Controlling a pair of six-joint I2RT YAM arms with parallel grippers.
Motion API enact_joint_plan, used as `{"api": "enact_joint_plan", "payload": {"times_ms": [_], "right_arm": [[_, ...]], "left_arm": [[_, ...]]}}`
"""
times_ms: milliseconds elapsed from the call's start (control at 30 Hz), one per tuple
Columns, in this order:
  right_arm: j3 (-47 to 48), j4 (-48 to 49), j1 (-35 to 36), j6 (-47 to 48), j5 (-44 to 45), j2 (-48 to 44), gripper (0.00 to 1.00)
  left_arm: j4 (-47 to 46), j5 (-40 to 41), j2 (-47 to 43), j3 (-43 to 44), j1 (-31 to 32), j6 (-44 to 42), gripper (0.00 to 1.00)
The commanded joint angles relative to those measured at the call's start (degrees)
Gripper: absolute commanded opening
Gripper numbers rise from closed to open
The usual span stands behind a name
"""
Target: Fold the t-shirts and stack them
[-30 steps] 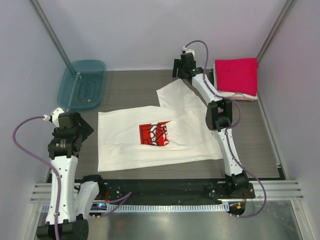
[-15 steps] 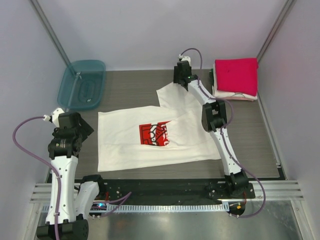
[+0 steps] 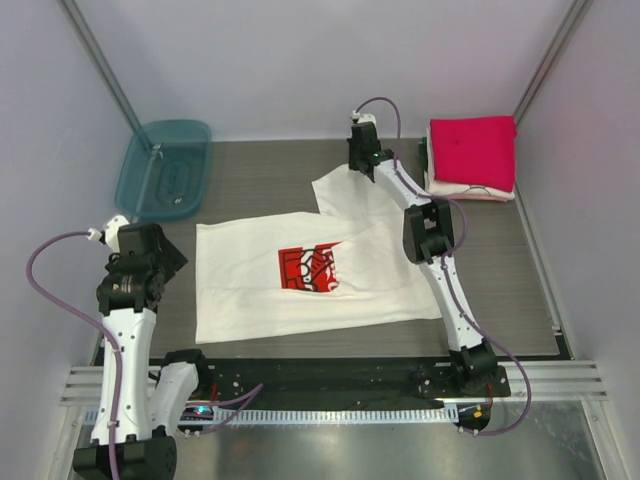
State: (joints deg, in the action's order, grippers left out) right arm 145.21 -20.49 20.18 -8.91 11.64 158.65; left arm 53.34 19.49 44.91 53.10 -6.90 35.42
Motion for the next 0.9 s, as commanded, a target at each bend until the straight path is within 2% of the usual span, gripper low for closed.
{"api": "enact_joint_plan", "payload": {"times_ms": [0, 133, 267, 333, 533, 667, 767, 867], "right_arm": [[-4.3, -3.0, 0.1, 1.1, -0.4, -9.3, 0.01], [-11.4, -3.8, -1.1, 1.0, 2.0, -20.5, 0.01], [-17.0, -9.1, -3.3, -0.7, 3.3, -29.9, 0.01], [-22.8, -9.8, -4.3, -1.2, 2.6, -35.8, 0.01], [-39.2, -10.0, -4.5, -3.0, 5.2, -48.2, 0.01], [-45.0, -10.0, -4.5, -4.7, 1.3, -50.7, 0.01], [-46.8, -10.0, -4.5, -5.2, 0.3, -51.5, 0.01], [-47.4, -10.0, -4.5, -5.2, -0.6, -51.6, 0.01]], "left_arm": [[-2.1, -0.1, 1.1, 0.0, -0.5, -1.3, 0.74], [-3.1, -3.8, 4.6, 0.5, -0.5, -2.3, 0.74], [-7.0, -8.7, 9.4, 1.6, -0.5, -1.6, 0.73], [-9.3, -11.1, 14.4, 2.8, -0.4, -0.9, 0.73], [-10.5, -14.8, 33.0, 16.1, 0.4, -1.2, 0.68], [-10.6, -12.0, 43.4, 24.7, 0.6, -1.7, 0.68], [-10.6, -14.0, 50.8, 29.6, 1.1, 0.2, 0.66], [-11.0, -12.1, 57.1, 34.2, 4.3, 0.0, 0.65]]}}
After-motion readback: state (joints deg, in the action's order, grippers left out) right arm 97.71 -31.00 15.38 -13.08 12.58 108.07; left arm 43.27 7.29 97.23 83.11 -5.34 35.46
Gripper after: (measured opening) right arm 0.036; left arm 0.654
